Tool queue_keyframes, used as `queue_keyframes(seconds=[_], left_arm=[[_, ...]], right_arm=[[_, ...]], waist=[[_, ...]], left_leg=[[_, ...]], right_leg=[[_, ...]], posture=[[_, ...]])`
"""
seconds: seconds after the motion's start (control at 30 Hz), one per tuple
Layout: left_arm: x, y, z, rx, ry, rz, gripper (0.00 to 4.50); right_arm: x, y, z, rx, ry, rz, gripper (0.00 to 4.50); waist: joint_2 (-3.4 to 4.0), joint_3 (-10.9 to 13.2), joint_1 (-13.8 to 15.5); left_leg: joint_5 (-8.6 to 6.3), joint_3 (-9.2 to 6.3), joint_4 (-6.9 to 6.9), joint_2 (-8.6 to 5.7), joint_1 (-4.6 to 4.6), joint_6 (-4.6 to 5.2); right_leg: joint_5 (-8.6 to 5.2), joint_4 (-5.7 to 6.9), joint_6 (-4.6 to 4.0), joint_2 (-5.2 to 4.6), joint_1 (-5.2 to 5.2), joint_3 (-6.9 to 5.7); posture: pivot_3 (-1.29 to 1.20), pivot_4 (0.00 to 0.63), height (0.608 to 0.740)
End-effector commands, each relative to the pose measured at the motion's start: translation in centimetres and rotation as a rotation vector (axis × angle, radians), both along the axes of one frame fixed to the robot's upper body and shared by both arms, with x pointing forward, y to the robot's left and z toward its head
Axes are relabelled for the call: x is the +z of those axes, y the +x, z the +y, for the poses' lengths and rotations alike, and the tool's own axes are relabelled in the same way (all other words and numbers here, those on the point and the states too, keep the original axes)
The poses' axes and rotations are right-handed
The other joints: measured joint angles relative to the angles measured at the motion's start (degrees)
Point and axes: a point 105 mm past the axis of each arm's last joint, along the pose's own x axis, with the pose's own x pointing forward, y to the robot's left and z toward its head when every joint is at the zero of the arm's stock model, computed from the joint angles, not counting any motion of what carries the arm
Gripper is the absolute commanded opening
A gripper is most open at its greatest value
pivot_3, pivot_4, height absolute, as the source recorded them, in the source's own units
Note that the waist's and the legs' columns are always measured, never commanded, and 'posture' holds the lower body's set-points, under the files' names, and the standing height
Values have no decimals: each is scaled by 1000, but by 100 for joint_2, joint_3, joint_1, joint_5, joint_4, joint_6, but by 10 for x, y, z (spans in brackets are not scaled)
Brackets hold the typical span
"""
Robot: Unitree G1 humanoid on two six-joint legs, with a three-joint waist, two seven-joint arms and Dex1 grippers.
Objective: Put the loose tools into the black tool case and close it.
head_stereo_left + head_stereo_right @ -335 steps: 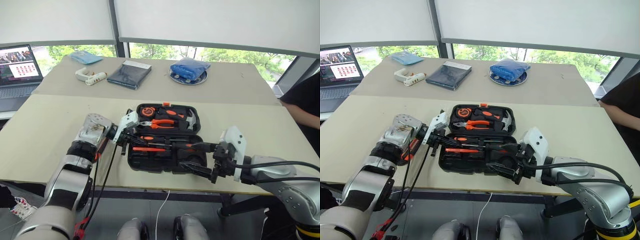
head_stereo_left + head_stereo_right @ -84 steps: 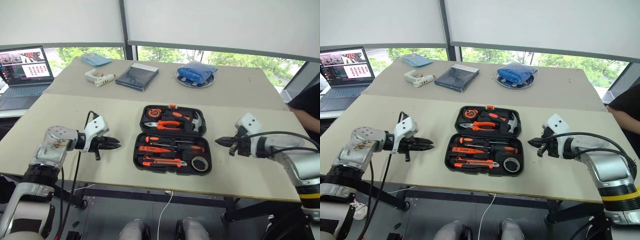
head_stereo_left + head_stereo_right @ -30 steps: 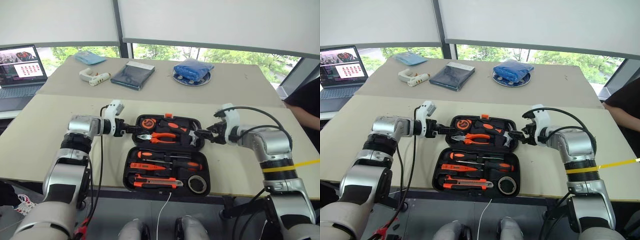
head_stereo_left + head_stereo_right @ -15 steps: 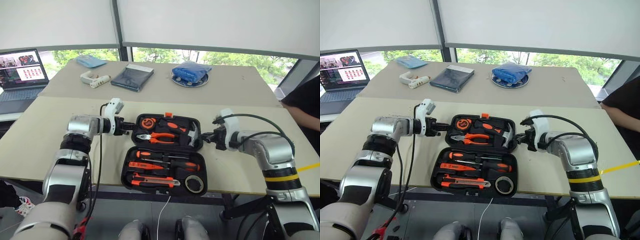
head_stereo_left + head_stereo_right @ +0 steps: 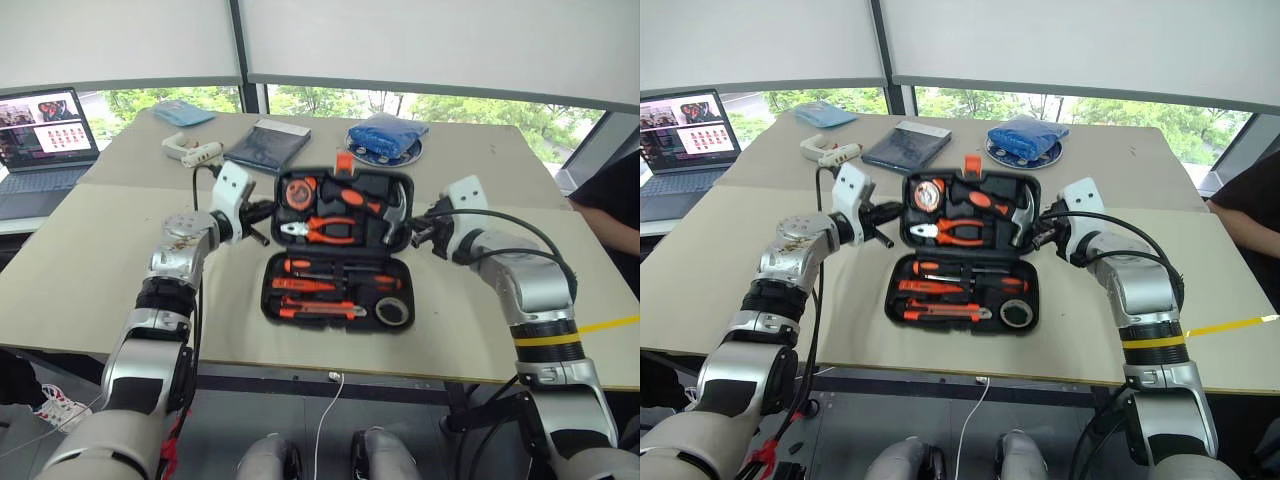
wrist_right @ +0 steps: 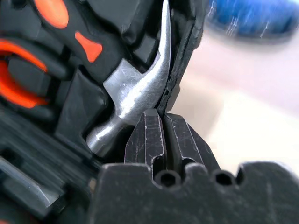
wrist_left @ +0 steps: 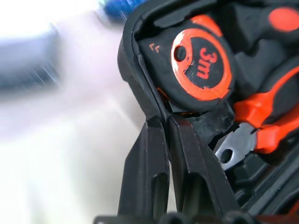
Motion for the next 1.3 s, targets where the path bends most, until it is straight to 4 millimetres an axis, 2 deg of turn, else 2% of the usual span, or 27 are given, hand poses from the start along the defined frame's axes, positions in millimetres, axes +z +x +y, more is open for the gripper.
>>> queue_keyframes(seconds=[0.03,0.13,0.27,0.4,0.43,0.47,0.5,0.53,0.63,0.67,0.7,0.77,0.83,0.9,0.93,0.97,1.07,1.13,1.3], left_arm=[[23,-6,-3,1,66,-206,0],[5,-14,-4,-13,141,-253,0],[-17,-26,3,-10,142,-247,0],[-28,-47,37,73,46,-155,0],[-27,-52,44,86,25,-135,0],[-24,-60,53,73,-21,-67,348],[-21,-71,60,34,-57,10,717],[-20,-79,62,-2,-78,66,871],[-15,-99,66,-79,-87,187,2111],[-17,-105,76,-99,-68,272,2333],[-18,-109,83,-109,-60,333,2333],[-26,-106,93,-142,25,423,2333],[-29,-87,95,-126,115,392,2333],[-27,-59,88,-99,165,341,1799],[-25,-50,81,-110,175,319,1653],[-23,-43,75,-120,183,304,1230],[-23,-14,31,-176,264,248,160],[-23,-2,5,-189,314,213,0],[-14,19,-21,-73,344,124,0]], right_arm=[[32,-6,-5,-20,-70,-225,24],[16,-9,-8,-25,-128,-252,24],[-7,-21,-12,-29,-181,-299,24],[-35,-61,-13,30,-194,-292,24],[-37,-69,-14,39,-191,-286,768],[-33,-77,-18,35,-165,-266,944],[-28,-83,-25,34,-131,-240,1314],[-25,-88,-29,35,-107,-220,1585],[-21,-98,-34,68,-70,-144,2736],[-24,-108,-32,135,-58,-68,2765],[-26,-116,-31,185,-48,-10,2765],[-42,-136,-19,324,-62,134,2765],[-53,-148,-10,404,-72,207,2765],[-60,-154,-1,456,-87,242,2228],[-62,-155,4,477,-101,245,2084],[-64,-155,7,490,-111,246,1636],[-66,-152,29,558,-141,239,636],[-70,-152,41,610,-184,239,45],[-77,-156,57,703,-227,267,45]], waist=[[0,0,-2],[0,0,-4],[0,-1,1],[2,-2,8],[2,-2,0],[1,-2,-12],[2,1,-55],[3,6,-132],[-4,16,-175],[-6,17,-149],[-5,16,-119],[-1,12,-25],[2,9,80],[1,8,173],[-1,7,206],[-5,5,213],[-26,3,208],[-29,4,213],[-33,6,107]], left_leg=[[0,2,-15,0,-2,0],[1,9,-59,-2,-2,1],[0,12,-83,0,0,0],[0,11,-82,4,6,0],[0,5,-82,9,15,-1],[-1,4,-84,13,29,-1],[-1,3,-84,14,40,-2],[-1,5,-81,19,47,-3],[3,1,-78,25,84,-16],[-4,-8,-78,25,99,-34],[-18,-15,-79,27,111,-79],[-14,-26,-84,34,131,-86],[-32,-37,-84,35,138,-55],[-31,-39,-81,32,131,-54],[-29,-39,-79,25,117,-50],[-11,-37,-67,22,91,-72],[14,-30,-44,15,56,-3],[7,-31,-18,13,32,11],[-15,-25,-14,3,17,41]], right_leg=[[0,2,0,6,0,-3],[-2,-36,6,19,0,-8],[-11,-68,18,32,4,-10],[-13,-89,23,37,27,-11],[-17,-88,28,38,37,-9],[-18,-90,30,41,50,-7],[-22,-92,37,42,61,-7],[-41,-99,69,42,61,5],[-40,-91,73,38,78,19],[-37,-88,75,36,93,14],[-37,-86,75,35,101,13],[-35,-81,65,35,113,13],[-52,-80,36,40,115,3],[-48,-81,10,40,117,3],[-39,-80,-1,40,111,5],[-10,-85,21,41,96,7],[-7,-97,24,48,89,2],[-4,-99,25,50,82,-2],[-5,-107,34,46,81,1]], posture=[[0,150,718],[0,150,718],[0,150,718],[0,150,718],[0,150,718],[0,150,718],[0,150,718],[0,150,718],[0,150,718],[0,150,718],[0,150,718],[0,150,718],[0,150,718],[0,150,718],[0,150,718],[0,150,718],[0,150,718],[0,150,718],[0,150,718]])
